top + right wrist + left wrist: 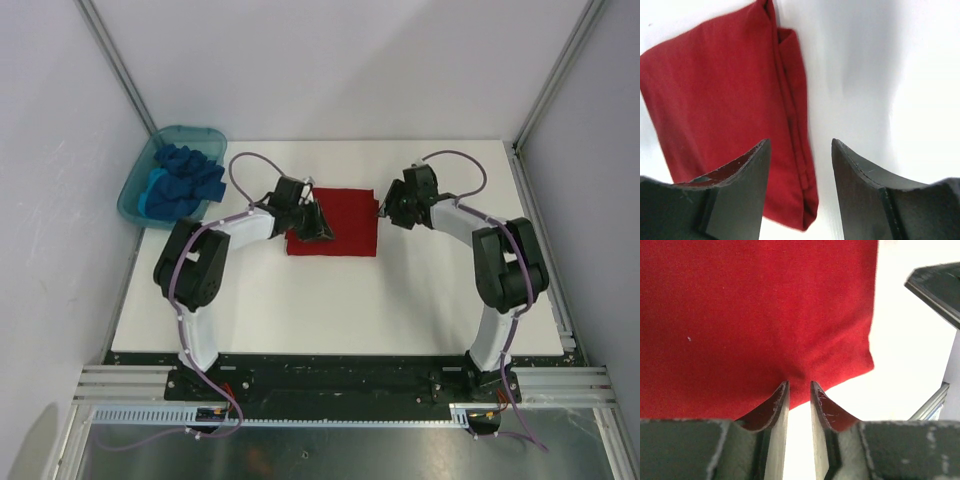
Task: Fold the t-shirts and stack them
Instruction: Put the neatly folded tshirt into the corner of the board with the right arm
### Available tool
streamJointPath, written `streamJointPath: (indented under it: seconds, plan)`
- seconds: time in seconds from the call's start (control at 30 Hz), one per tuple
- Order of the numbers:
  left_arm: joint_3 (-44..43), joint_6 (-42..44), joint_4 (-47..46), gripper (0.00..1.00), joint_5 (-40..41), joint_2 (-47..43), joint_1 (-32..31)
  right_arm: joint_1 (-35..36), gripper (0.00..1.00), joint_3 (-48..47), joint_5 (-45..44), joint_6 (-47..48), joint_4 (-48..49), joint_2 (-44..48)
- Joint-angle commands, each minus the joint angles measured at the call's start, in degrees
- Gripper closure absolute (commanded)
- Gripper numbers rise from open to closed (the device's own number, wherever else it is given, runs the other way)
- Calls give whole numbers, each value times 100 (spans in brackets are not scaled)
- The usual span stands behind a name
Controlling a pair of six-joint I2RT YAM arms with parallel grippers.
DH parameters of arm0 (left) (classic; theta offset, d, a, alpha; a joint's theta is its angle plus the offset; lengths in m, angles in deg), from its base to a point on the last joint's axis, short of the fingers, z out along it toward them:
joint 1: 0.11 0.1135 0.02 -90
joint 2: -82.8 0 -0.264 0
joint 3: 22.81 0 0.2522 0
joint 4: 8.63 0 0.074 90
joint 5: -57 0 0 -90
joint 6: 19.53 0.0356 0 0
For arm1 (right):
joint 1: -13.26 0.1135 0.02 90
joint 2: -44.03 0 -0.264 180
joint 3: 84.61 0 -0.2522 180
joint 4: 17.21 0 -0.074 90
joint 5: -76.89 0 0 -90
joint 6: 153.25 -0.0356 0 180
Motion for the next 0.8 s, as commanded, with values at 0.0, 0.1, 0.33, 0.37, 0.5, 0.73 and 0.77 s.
streamJointPath:
  seconds: [0.0,0.1,0.33,0.37,0.5,0.73,0.77]
  plan:
    - [-174,9,137,72,-100,-694,15,-26,44,-382,36,399,564,-474]
    - [-152,39,222,71,-146,-912,73,-26,44,-637,32,569,656,-728]
    - [163,123,361,71,-162,-1387,238,-14,43,-1399,-63,775,446,-1348]
    - [216,132,371,71,-156,-1448,259,5,43,-1527,-104,806,371,-1443]
    - [416,168,411,71,-190,-1673,357,93,44,-2098,-272,909,-15,-1826]
    - [633,232,463,71,-256,-1962,483,192,46,-2560,-753,796,-559,-2236]
    - [644,240,470,71,-265,-1981,491,187,46,-2578,-800,764,-623,-2274]
